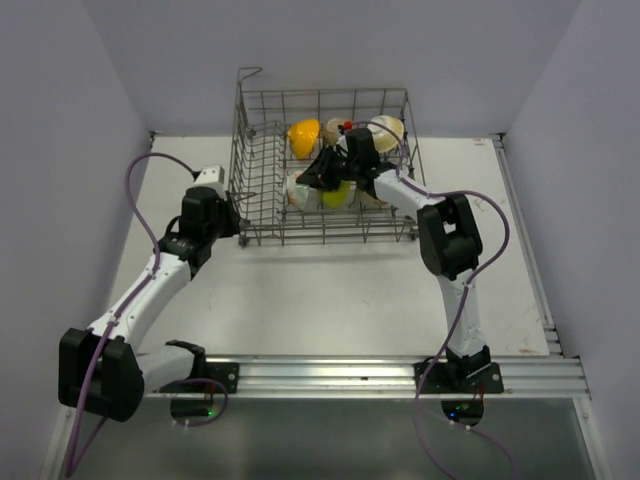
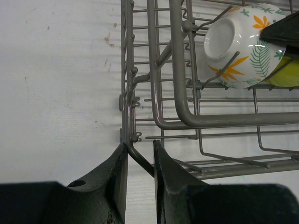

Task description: Unload the bowls from the dish rack

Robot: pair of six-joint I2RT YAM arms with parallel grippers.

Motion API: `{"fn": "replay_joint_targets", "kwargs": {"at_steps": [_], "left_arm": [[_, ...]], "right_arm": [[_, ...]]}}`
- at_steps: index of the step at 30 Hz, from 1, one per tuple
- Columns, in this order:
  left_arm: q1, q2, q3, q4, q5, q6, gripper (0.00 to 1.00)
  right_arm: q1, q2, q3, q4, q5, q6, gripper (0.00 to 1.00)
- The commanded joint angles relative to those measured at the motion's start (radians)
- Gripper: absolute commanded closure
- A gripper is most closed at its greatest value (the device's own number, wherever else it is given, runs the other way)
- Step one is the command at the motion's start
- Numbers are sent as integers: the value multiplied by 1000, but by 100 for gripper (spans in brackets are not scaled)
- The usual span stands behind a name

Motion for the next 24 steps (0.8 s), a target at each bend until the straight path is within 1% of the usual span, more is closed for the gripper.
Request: {"fn": "replay_joint_targets", "kwargs": {"at_steps": [1, 3, 10, 15, 16, 18, 20, 22, 24], "left_arm": [[-23, 18, 10, -34, 111, 53, 99], [-23, 17, 7, -34, 110, 53, 100], [-23, 14, 9, -39, 110, 53, 100], [-23, 15, 13, -56, 58, 54, 100], [-23, 15, 12, -57, 54, 56, 100], [-23, 15, 12, -59, 48, 56, 100], [-23, 17, 10, -59, 53, 54, 100], [-23, 18, 13, -60, 53, 53, 100], [-23, 17, 13, -59, 53, 54, 100]], "right_arm": [[33, -2, -48, 265, -67, 141, 100], [34, 5, -62, 304, -83, 186, 100], [28, -5, -88, 412, -106, 252, 100], [13, -16, -158, 562, -95, 368, 100], [11, -16, -171, 617, -94, 387, 100], [3, -7, -194, 666, -95, 442, 100], [2, 7, -209, 751, -100, 500, 100], [0, 12, -215, 806, -98, 528, 100], [0, 9, -209, 800, -98, 527, 100]]}}
